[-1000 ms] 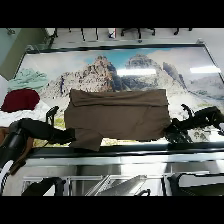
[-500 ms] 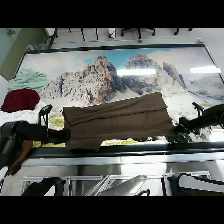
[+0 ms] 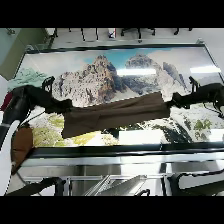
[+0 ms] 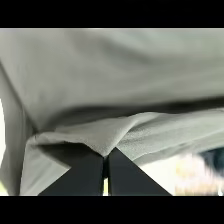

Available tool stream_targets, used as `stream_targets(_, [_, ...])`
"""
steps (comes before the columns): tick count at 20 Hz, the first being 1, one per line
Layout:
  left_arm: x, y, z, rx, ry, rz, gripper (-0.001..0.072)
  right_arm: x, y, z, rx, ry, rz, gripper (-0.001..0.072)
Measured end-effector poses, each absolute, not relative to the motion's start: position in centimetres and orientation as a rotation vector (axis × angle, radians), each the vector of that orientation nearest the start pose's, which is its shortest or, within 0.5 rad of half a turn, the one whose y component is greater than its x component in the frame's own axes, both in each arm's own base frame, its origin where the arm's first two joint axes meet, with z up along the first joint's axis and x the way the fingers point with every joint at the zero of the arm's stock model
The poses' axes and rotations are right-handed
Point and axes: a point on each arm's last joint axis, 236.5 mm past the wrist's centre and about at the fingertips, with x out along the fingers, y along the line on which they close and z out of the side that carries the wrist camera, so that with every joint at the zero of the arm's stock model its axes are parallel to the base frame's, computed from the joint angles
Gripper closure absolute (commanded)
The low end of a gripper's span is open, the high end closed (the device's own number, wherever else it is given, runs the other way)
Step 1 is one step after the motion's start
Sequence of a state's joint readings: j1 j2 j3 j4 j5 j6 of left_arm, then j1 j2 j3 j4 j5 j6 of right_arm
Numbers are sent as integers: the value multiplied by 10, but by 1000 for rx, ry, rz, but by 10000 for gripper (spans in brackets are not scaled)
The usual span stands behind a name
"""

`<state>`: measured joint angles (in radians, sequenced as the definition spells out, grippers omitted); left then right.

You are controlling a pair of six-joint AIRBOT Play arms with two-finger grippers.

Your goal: Fold the shirts.

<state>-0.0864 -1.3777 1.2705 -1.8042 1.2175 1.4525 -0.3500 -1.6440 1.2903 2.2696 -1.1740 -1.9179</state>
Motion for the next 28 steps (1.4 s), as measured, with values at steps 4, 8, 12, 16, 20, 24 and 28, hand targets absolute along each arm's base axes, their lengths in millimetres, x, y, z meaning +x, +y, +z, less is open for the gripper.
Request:
stream_targets(4, [430, -86, -12, -240, 1364, -127, 691, 477, -10, -58, 658, 1227, 264, 691])
stream_targets(8, [436, -91, -49, -228, 1450, -129, 690, 490, -6, -73, 642, 1222, 281, 403])
stream_targets(12, [432, -93, -64, -226, 1505, -128, 9, 497, -18, -70, 590, 1208, 281, 94])
stream_targets(16, [418, -85, -54, -260, 1556, -102, 9, 489, -43, -79, 540, 1257, 236, 99])
stream_targets(20, [402, -71, -29, -295, 1580, -70, 9, 483, -35, -95, 611, 1305, 261, 164])
stream_targets(24, [394, -66, 4, -308, 1530, -65, 10, 483, -11, -107, 690, 1333, 324, 403])
stream_targets(28, [387, -73, 25, -310, 1461, -80, 401, 479, 7, -121, 692, 1372, 367, 694])
